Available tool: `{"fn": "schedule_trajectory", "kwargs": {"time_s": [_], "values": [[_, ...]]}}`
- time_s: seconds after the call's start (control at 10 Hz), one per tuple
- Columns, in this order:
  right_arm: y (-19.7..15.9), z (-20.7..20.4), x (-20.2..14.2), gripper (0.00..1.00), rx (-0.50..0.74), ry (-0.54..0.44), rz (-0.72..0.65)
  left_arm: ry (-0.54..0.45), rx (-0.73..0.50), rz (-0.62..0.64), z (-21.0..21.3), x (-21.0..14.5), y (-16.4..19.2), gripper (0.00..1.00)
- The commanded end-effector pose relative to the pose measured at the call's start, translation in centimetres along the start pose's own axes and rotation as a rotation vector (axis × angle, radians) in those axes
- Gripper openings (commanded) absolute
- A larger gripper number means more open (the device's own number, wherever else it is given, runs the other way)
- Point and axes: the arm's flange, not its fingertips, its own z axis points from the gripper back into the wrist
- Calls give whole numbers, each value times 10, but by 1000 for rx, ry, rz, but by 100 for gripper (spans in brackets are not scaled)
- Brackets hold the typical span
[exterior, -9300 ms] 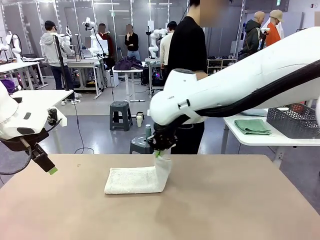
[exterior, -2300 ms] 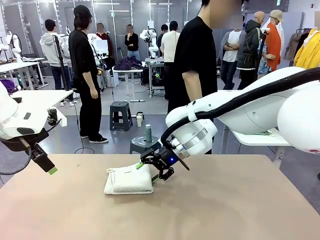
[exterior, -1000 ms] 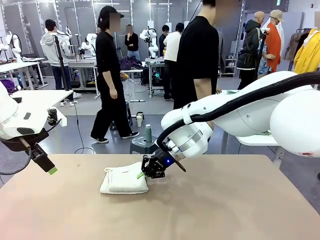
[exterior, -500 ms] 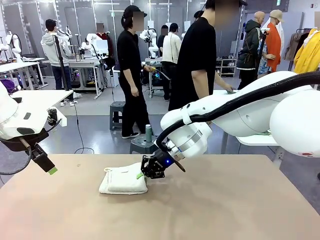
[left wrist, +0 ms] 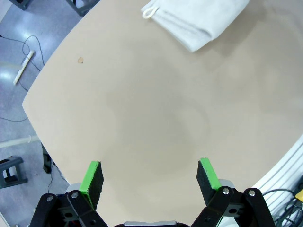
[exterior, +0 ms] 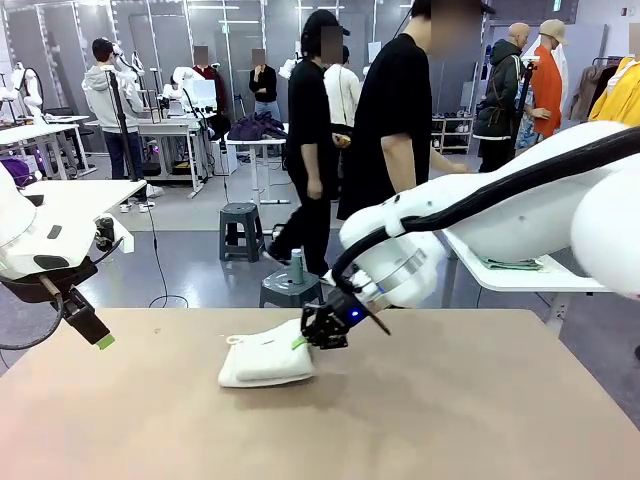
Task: Fold the towels and place them in the basket.
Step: Place the folded Towel with hook on the right side of the table.
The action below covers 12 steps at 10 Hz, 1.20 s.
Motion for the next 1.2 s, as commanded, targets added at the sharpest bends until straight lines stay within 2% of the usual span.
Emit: {"fn": "schedule_trajectory", "kwargs": {"time_s": [0.0, 0.4, 0.6, 0.8, 1.1], "values": [[-22, 60, -21, 6, -15, -11, -11, 11, 11, 5, -2, -1, 0, 100], [-83, 142, -22, 6, -191, -34, -17, 11, 11, 5, -2, -1, 0, 100], [-121, 181, -23, 6, -232, -46, -56, 11, 11, 5, -2, -1, 0, 100], [-161, 213, -32, 6, -346, -78, -111, 11, 11, 5, -2, -1, 0, 100], [-195, 260, -52, 6, -416, -72, -186, 11, 11, 5, -2, -1, 0, 100]]}}
